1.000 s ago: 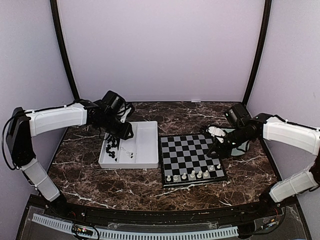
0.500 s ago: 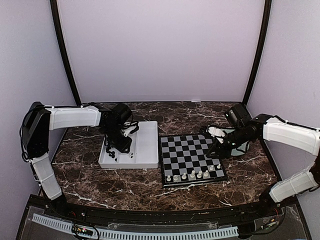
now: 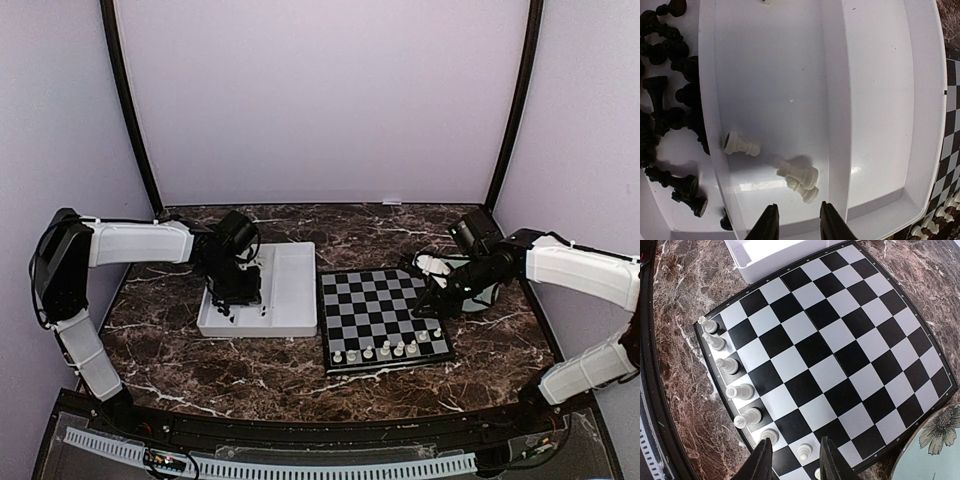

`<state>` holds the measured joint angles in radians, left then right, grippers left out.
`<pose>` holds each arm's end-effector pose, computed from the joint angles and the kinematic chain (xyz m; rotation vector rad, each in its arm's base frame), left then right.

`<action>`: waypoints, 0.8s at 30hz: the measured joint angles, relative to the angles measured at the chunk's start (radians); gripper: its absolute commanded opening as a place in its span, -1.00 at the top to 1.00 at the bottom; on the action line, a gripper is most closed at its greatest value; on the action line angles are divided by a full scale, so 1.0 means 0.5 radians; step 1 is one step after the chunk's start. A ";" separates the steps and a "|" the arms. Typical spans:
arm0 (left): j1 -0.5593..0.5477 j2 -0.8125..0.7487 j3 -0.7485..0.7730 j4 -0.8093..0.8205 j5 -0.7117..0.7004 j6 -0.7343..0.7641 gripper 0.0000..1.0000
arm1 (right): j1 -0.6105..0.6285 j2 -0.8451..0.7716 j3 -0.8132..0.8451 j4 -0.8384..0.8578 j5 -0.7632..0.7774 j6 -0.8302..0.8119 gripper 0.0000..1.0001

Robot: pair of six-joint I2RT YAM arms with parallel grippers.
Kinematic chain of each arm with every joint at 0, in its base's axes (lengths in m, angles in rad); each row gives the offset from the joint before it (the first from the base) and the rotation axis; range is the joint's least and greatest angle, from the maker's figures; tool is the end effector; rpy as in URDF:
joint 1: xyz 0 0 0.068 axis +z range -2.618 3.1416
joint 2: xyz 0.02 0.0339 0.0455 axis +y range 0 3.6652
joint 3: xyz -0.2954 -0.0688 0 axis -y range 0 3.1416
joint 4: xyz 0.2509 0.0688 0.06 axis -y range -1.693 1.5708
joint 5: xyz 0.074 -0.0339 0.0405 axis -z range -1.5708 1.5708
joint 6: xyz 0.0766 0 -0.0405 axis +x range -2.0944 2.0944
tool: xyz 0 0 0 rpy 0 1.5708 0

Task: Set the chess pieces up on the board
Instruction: Pick up the rook from the storage box.

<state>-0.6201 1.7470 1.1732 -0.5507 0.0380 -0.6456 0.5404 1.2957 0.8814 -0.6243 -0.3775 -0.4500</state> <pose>0.3076 -0.2232 0.1827 -0.0234 2.7742 -0.4149 0.2147 0.1617 0.2266 -1.3444 2.2066 0.5242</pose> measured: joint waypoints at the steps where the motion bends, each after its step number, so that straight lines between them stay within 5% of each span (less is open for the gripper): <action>1: 0.000 0.000 -0.005 0.031 0.010 -0.060 0.39 | 0.000 0.000 0.000 0.001 -0.002 0.000 0.30; 24: 0.000 0.250 0.053 0.175 0.091 -0.375 0.45 | 0.000 -0.063 -0.040 0.007 -0.030 -0.001 0.31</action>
<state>-0.6201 1.8721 1.1995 -0.4629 0.0834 -0.8333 0.5404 1.2640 0.8616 -0.6209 -0.3923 -0.4503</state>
